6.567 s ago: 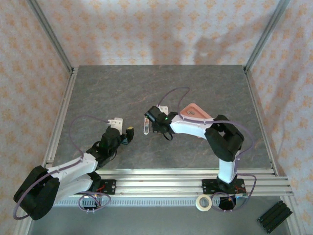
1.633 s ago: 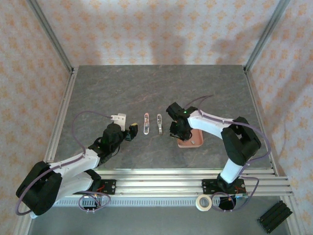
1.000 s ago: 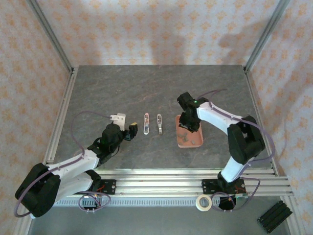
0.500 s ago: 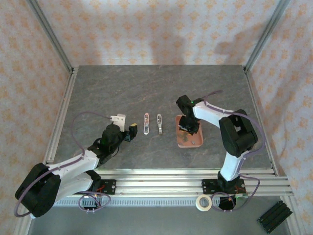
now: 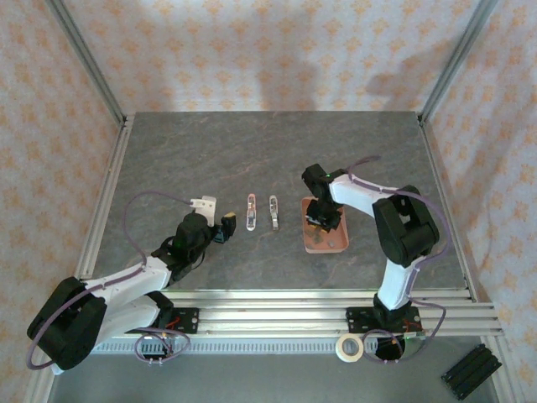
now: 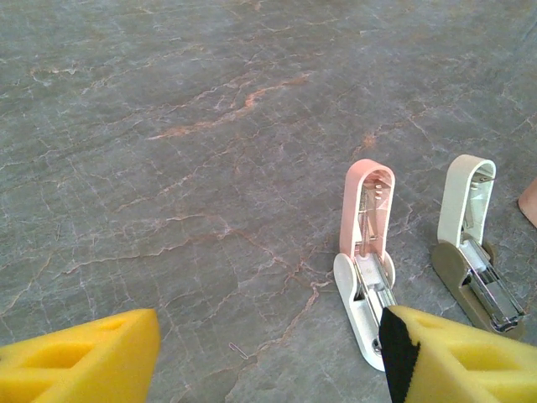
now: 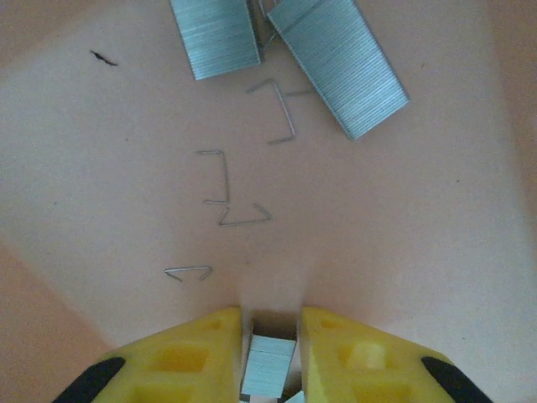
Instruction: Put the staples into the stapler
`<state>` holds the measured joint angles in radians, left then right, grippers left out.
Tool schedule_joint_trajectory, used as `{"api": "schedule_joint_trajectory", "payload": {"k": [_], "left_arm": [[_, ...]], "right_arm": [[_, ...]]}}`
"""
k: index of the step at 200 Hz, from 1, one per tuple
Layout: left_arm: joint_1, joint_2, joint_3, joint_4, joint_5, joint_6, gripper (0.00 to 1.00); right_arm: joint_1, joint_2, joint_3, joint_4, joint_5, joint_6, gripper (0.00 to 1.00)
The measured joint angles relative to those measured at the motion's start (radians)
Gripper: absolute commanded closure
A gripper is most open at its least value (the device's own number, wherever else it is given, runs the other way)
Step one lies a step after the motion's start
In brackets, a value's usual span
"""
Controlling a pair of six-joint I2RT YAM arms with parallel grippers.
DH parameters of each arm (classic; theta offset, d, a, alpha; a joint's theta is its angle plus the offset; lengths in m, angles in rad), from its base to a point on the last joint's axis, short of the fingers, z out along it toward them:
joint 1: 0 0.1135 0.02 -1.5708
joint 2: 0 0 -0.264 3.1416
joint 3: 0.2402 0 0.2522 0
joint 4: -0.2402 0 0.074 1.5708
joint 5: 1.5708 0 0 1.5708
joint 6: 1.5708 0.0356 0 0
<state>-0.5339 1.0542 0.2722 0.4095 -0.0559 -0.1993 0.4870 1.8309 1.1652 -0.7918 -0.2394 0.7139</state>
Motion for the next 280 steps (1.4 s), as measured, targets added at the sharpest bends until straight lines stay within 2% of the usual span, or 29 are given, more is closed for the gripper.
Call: {"api": "schedule_joint_trajectory", "payload": {"k": [31,90,116,163,217,280], "left_arm": [[0.0,0.0,0.0,0.0,0.0,0.0,0.3],[0.0,-0.001,0.0,0.0,0.0,0.0,0.3],[0.0,-0.015,0.0,-0.001,0.009,-0.001,0.3],[-0.011,0.003,0.043,-0.022,0.113,-0.003,0.31],[-0.133,0.108,0.138,-0.022,0.192,-0.042,0.33],[-0.292,0.416,0.327,0.006,0.292,-0.1,0.34]], "right_arm": [[0.0,0.0,-0.001,0.003,0.0,-0.001,0.82],[0.0,-0.032,-0.031,0.034,0.011,-0.004,0.83],[-0.003,-0.102,-0.055,0.05,0.038,-0.015,0.83],[-0.018,-0.249,-0.065,0.067,0.068,-0.041,0.83],[-0.109,-0.298,-0.107,0.075,0.056,-0.077,0.83],[-0.131,-0.392,-0.108,0.012,0.103,-0.109,0.82]]}}
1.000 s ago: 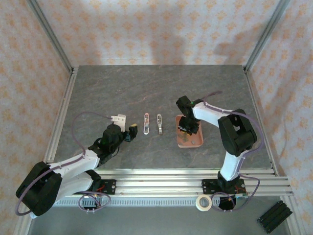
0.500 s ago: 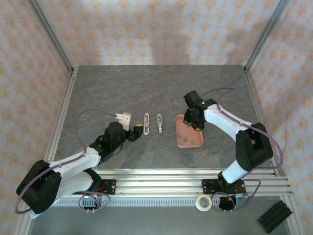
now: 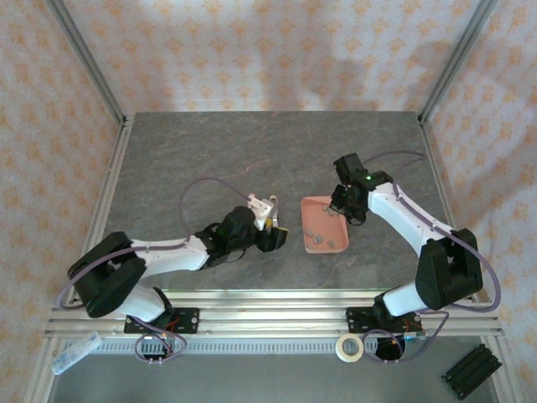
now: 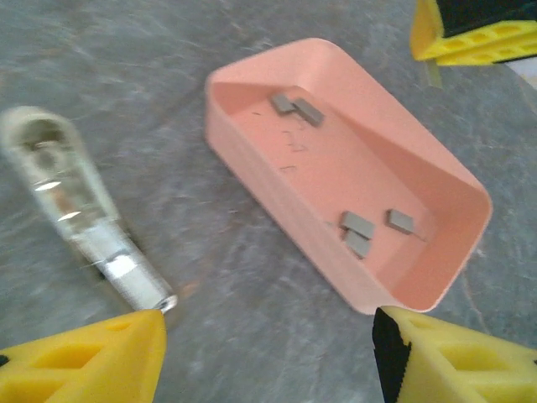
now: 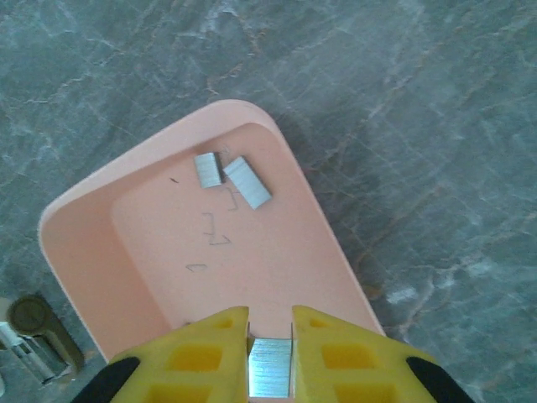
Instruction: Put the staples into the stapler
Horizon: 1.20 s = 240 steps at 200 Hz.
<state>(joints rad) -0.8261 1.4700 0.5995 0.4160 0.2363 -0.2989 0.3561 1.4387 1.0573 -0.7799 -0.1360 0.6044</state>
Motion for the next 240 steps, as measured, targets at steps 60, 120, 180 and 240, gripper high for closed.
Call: {"api": "schedule_joint_trajectory", "payload": {"k": [60,120,180,240], "left_arm": [[-0.057,0.231,0.153,0.05,0.064,-0.068,0.34],[-0.058,0.351,0.295,0.029,0.124,-0.071,0.34],[-0.063,0.454,0.417,0.005,0.194,-0.067,0.34],[-0.084,0.461,0.406,0.034,0.22,-0.066,0.33]], "right_arm": [[0.0,-0.063,-0.004,-0.082,0.07,-0.004,0.82],[0.0,-0.097,-0.004,-0.135,0.105,-0.005,0.82],[0.0,-0.152,-0.004,-0.191,0.147,-0.004,0.82],[0.0,-0.174,-0.004,-0.208,0.142,-0.008,0.82]]}}
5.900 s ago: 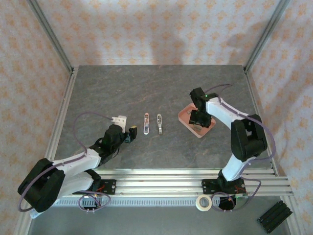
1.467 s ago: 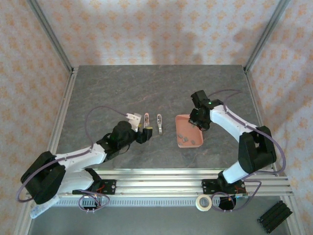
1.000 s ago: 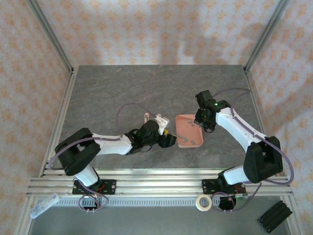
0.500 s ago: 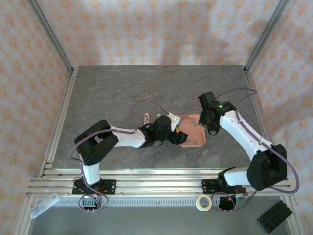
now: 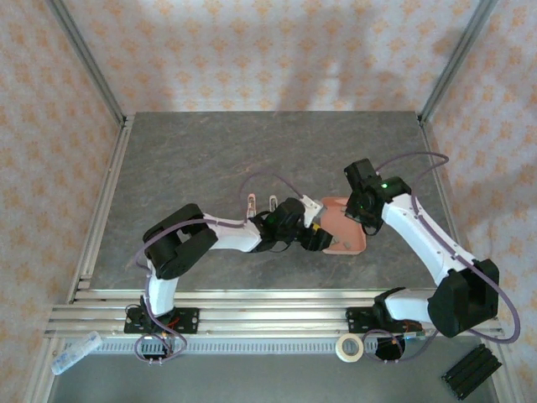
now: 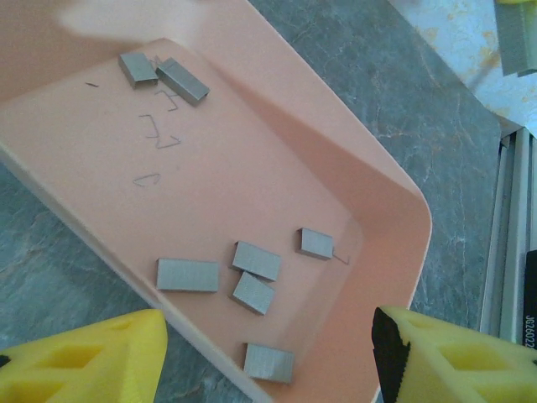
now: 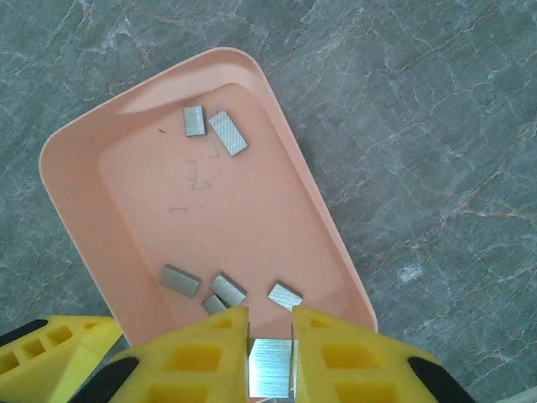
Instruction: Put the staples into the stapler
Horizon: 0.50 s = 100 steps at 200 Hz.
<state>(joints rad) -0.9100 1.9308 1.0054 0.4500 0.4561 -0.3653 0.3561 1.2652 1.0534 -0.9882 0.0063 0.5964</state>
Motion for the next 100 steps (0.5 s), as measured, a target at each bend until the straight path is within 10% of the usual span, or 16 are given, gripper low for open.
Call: {"api": "schedule_joint_trajectory", "payload": {"k": [100], "left_arm": [[0.17,-0.463,-0.428,0.137,-0.182,-0.002,0.3]], "right_arm": [[0.195,0.129,0.094,0.109,-0.029,0.028,0.82]]}}
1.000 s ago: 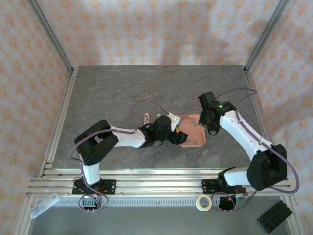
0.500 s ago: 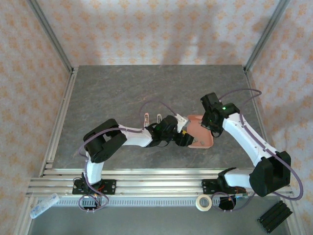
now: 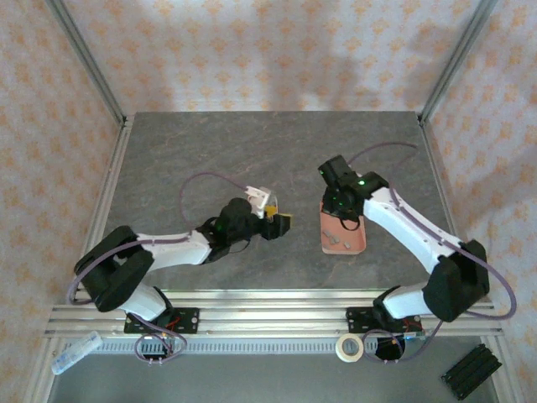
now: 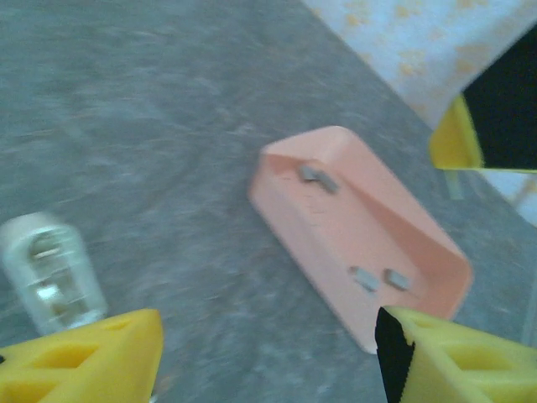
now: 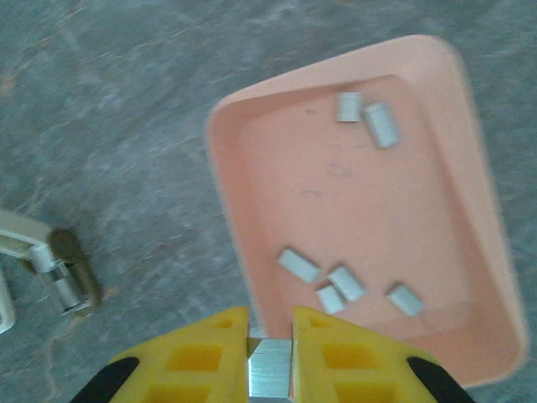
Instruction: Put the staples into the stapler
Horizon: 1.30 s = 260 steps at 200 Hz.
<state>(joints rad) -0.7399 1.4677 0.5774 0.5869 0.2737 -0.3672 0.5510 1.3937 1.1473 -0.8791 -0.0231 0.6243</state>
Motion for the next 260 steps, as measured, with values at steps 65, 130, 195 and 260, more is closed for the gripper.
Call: {"api": "schedule_joint_trajectory", "payload": {"k": [65,130,195,260], "left_arm": [[0.09,-0.346,-0.209,-0.153,-0.27,0.045,0.25],[0.264,-0.578,-0.38,-0.27,-0.394,0.019,0.21],[0.407,-0.632,-0.412,-0.309,-0.348,-0.01,0.21],[0.436,-0.629,-0.421,-0.311,-0.31,-0.026,0.2]], "right_arm": [[0.216,0.213,0.123,0.153,0.014,0.056,0.82],[0.333,0.428,0.275,0.246,0.024,0.07,0.82],[0.36,0.584,0.362,0.279,0.011,0.106,0.82],[0.363,0.616,0.388,0.292,-0.011,0.117,0.82]]}}
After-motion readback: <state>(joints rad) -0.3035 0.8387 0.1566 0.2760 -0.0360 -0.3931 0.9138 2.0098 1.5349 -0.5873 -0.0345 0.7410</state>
